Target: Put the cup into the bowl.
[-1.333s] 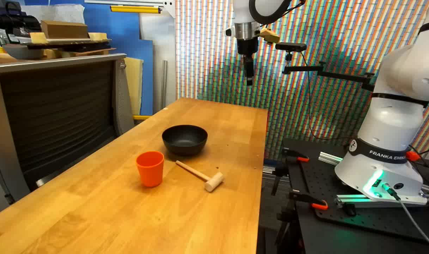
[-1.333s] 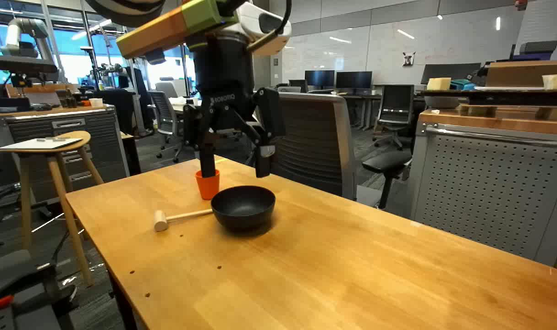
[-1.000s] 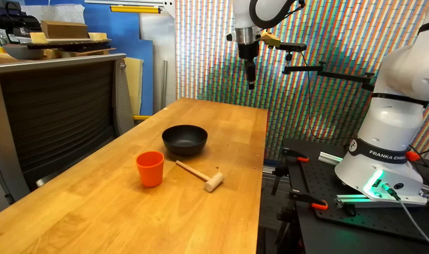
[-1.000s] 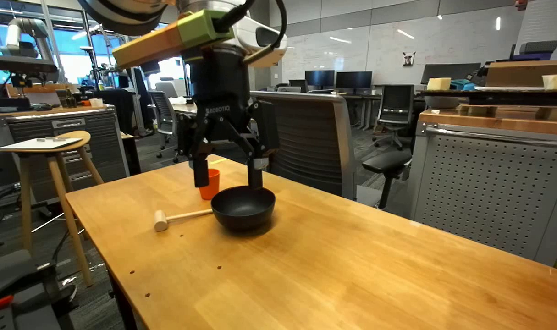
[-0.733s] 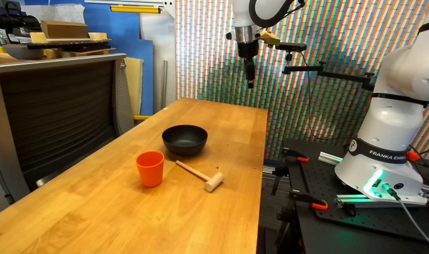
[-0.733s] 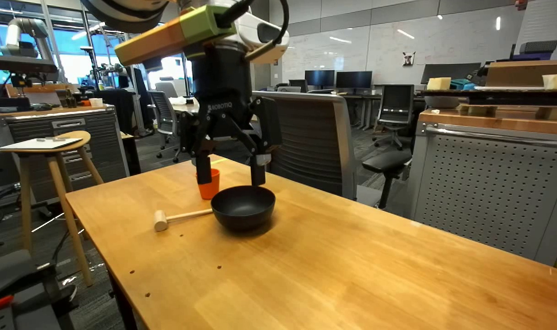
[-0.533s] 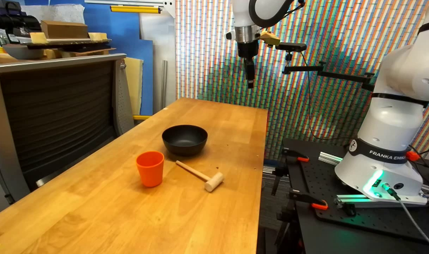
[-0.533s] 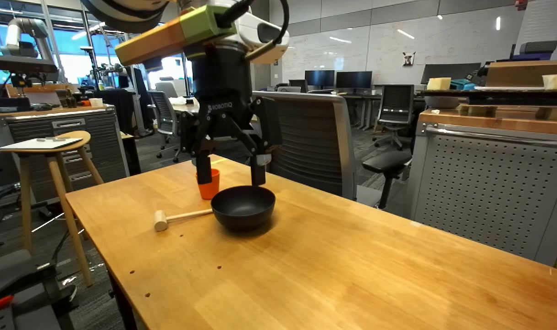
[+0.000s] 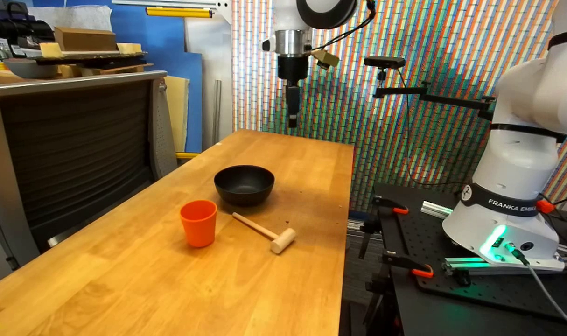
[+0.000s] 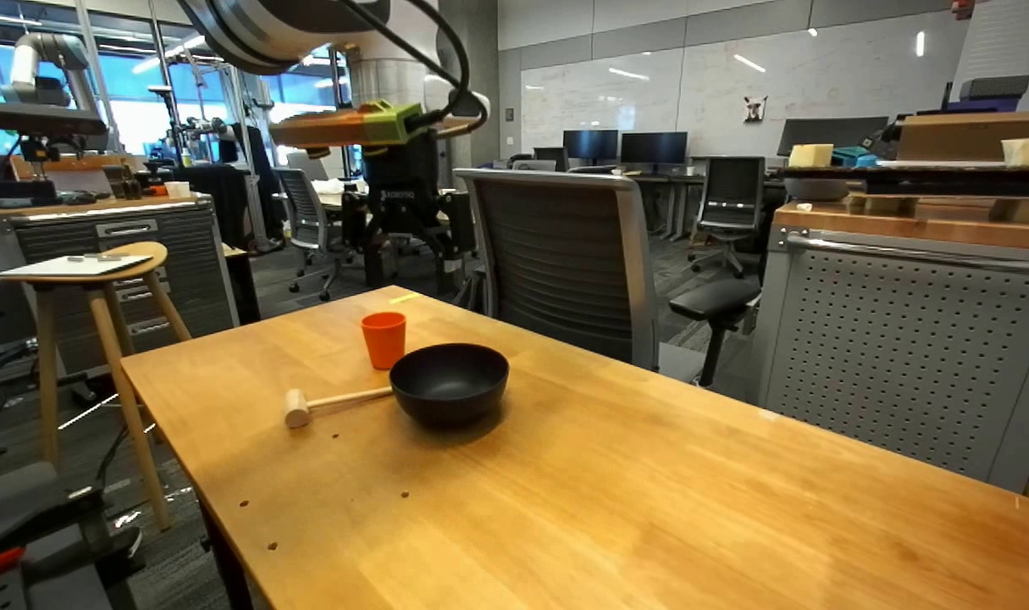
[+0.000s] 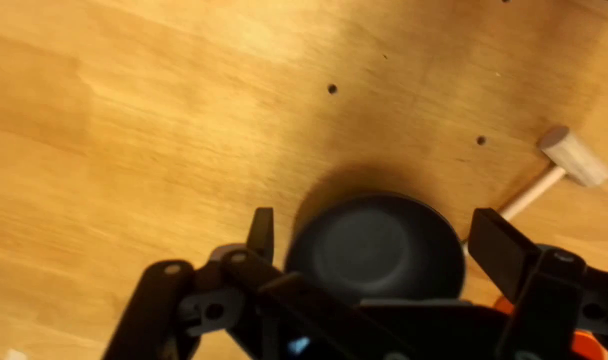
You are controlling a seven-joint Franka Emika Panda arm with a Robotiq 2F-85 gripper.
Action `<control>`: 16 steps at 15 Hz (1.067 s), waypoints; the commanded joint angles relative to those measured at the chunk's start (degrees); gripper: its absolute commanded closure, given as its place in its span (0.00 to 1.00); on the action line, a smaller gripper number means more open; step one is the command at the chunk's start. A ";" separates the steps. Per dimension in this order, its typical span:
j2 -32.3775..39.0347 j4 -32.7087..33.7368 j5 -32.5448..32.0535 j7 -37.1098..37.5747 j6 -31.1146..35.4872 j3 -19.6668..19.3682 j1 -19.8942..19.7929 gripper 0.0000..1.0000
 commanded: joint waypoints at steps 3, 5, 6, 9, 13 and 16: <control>15.89 16.21 1.92 -0.88 -1.76 7.37 5.20 0.00; 22.50 22.76 -0.10 -0.06 -3.34 9.28 6.66 0.00; 25.46 25.71 -0.86 0.04 -4.02 9.88 7.27 0.00; 33.96 34.44 -2.38 -0.73 -6.89 11.16 8.62 0.00; 43.24 46.05 -3.81 -1.65 -12.57 11.37 9.48 0.00; 47.93 53.20 -2.98 -3.37 -17.05 12.26 9.38 0.00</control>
